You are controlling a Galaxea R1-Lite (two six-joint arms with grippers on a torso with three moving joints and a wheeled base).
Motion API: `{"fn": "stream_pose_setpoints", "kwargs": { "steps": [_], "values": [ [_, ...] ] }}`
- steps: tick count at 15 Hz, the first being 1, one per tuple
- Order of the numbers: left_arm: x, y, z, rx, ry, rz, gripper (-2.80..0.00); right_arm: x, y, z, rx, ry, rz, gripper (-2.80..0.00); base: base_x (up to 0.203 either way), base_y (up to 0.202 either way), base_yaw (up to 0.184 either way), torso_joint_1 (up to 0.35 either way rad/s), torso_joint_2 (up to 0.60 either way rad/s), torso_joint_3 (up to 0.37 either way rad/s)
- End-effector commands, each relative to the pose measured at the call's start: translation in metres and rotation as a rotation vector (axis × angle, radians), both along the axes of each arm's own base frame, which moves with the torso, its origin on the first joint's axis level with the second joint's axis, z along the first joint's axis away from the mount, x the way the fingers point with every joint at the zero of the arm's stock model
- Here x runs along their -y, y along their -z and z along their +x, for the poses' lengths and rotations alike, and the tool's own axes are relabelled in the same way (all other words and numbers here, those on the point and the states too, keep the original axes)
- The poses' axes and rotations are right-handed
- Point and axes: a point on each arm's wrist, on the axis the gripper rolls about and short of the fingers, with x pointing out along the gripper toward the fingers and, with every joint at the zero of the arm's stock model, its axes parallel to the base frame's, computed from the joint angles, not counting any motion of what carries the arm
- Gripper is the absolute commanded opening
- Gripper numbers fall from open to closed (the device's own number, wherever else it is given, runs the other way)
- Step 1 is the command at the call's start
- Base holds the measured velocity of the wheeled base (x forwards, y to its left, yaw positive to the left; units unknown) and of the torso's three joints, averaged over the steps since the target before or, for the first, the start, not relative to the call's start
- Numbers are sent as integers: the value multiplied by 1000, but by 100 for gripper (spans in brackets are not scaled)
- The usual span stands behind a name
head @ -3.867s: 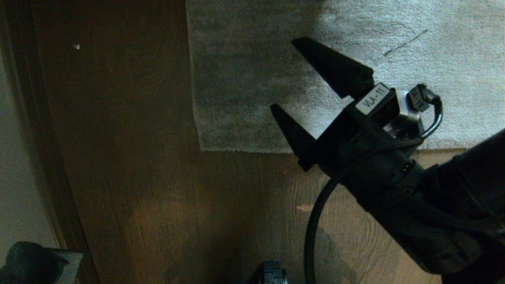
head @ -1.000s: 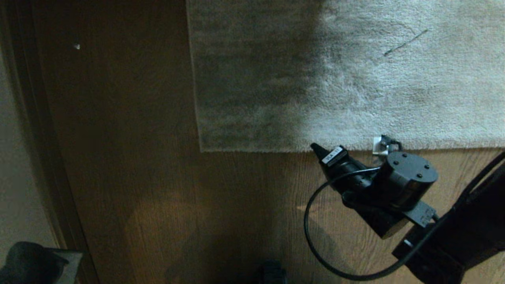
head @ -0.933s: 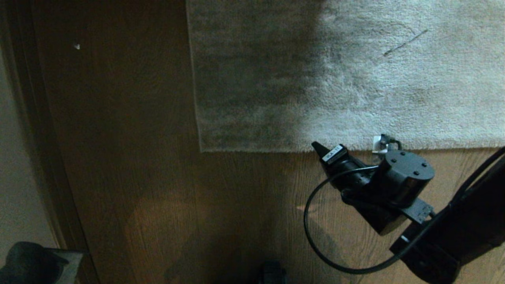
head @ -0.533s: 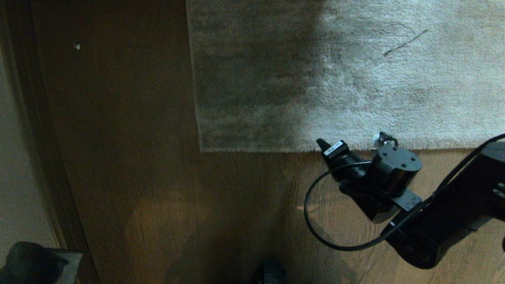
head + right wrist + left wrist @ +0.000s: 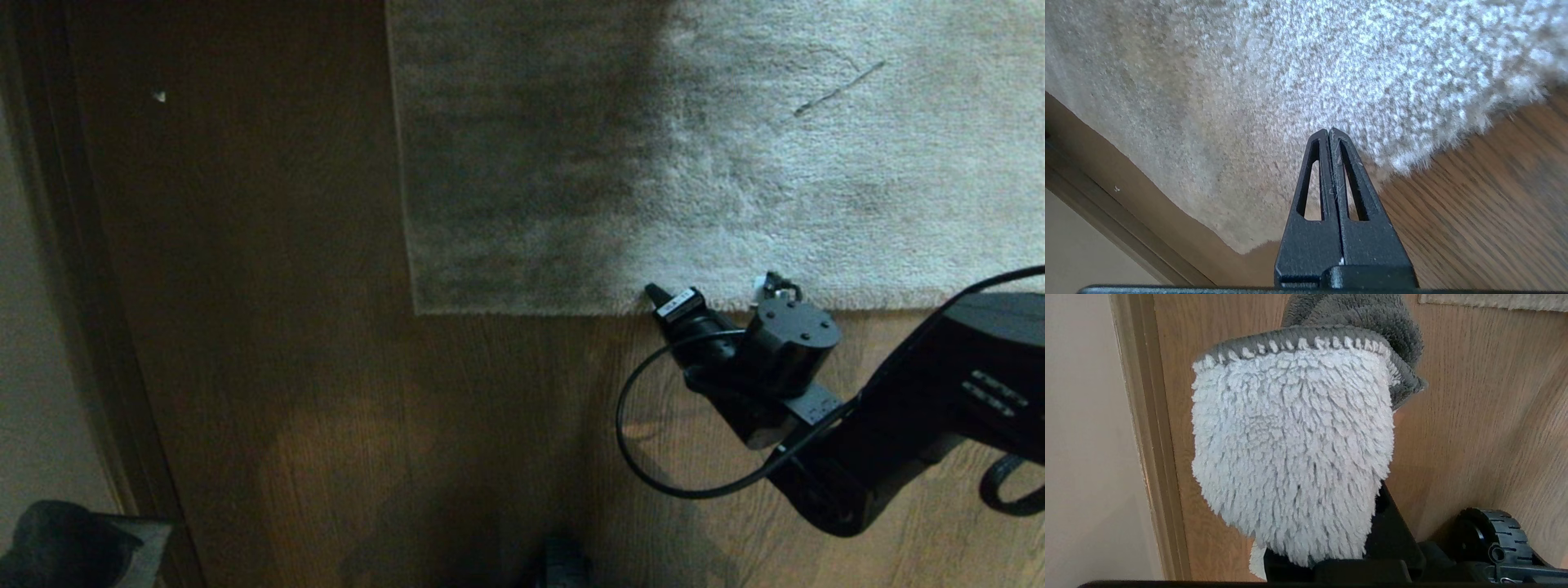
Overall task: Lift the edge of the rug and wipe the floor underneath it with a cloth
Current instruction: Put down the rag
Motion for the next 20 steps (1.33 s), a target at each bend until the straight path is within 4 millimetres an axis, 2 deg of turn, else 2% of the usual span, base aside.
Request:
{"fn": "stream_pose_setpoints", "kwargs": {
  "steps": [1, 9, 14, 16, 20],
  "values": [
    [0, 0, 0, 3, 0, -1, -280, -2, -1, 4, 36, 0, 28, -280, 0, 0, 0, 0, 0, 0],
    [0, 0, 0, 0, 0, -1, -280, -3, 9, 11, 21, 6, 18, -280, 0, 0, 0, 0, 0, 0],
    [0, 0, 0, 1, -2, -1, -280, -1, 8, 11, 23, 11, 20, -280, 0, 0, 0, 0, 0, 0],
    [0, 0, 0, 1, -1, -1, -280, -1, 4, 10, 33, 8, 25, -280, 0, 0, 0, 0, 0, 0],
    [0, 0, 0, 1, 0, -1, -280, 2, -23, 1, 100, -44, 51, -280, 0, 0, 0, 0, 0, 0]
  ]
}}
